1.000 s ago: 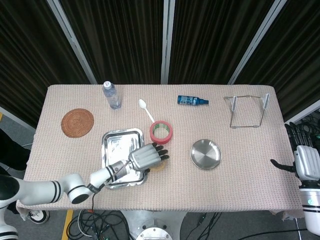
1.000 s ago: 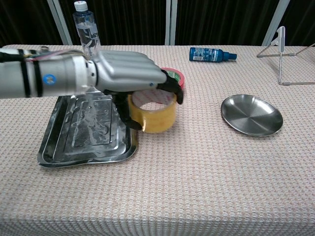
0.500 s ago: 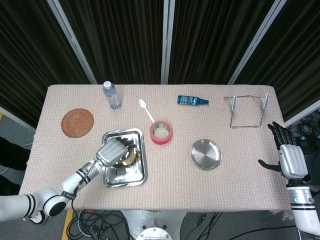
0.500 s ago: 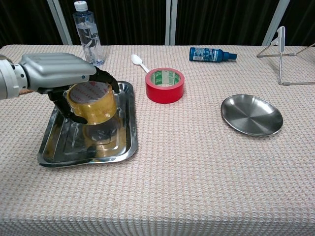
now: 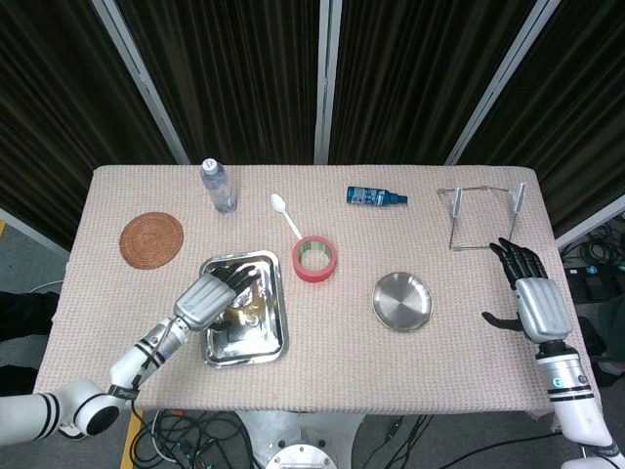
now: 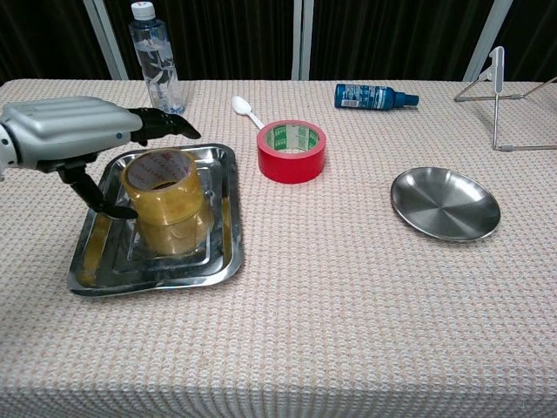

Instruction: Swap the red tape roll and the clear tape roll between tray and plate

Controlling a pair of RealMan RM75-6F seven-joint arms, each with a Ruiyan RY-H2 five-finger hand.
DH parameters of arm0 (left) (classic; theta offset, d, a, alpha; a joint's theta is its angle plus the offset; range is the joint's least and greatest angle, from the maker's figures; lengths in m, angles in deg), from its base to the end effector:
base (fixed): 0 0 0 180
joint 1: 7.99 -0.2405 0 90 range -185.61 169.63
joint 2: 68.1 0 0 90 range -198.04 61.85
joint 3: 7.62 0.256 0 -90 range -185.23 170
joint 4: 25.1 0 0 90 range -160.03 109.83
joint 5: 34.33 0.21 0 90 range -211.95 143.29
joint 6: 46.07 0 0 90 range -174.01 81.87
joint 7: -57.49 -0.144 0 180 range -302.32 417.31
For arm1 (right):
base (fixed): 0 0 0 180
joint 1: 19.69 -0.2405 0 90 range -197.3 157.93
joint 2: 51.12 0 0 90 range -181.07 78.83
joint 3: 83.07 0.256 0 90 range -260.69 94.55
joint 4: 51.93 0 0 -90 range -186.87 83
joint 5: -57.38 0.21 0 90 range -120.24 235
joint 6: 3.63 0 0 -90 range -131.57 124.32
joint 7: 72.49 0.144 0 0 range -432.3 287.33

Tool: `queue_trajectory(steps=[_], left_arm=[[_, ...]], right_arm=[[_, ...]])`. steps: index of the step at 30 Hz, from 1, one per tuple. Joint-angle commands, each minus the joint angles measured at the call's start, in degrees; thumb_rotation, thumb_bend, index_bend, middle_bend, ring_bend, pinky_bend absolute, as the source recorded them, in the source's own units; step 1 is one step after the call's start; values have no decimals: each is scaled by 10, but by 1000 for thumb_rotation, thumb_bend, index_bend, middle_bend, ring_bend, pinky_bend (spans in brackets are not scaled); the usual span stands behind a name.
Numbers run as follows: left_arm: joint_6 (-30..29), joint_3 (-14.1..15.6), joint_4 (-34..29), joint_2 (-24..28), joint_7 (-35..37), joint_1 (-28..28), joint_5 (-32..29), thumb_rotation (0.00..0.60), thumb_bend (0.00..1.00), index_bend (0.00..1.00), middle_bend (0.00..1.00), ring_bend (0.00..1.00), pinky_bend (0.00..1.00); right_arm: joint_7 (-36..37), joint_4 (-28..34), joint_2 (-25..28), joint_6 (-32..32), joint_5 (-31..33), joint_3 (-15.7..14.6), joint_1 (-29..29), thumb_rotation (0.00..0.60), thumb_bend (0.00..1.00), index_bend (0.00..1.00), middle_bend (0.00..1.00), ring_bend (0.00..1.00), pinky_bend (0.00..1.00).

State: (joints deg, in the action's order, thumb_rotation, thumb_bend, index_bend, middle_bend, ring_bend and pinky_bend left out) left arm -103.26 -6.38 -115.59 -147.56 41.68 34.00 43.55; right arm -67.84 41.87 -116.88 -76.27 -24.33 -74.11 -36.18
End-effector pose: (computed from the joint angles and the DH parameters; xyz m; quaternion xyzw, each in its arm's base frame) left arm -0.1684 0.3023 0.0057 -0.8220 -0.2904 -0.3335 0.3588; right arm -0.2674 -0.2605 0.1376 0.6097 -0.4187 0.4422 0.5074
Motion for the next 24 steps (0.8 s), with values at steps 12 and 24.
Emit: queue_trajectory(steps=[12, 24], left_arm=[[-291, 24, 15, 29, 7, -216, 4, 600, 154, 54, 0, 0, 176], [-326, 55, 75, 35, 137, -310, 37, 600, 148, 54, 4, 0, 175]], right_arm=[[-252, 19, -88, 213, 96, 51, -202, 600, 0, 0, 0, 0, 0], [-428, -94, -238, 284, 303, 67, -365, 600, 0, 0, 0, 0, 0]])
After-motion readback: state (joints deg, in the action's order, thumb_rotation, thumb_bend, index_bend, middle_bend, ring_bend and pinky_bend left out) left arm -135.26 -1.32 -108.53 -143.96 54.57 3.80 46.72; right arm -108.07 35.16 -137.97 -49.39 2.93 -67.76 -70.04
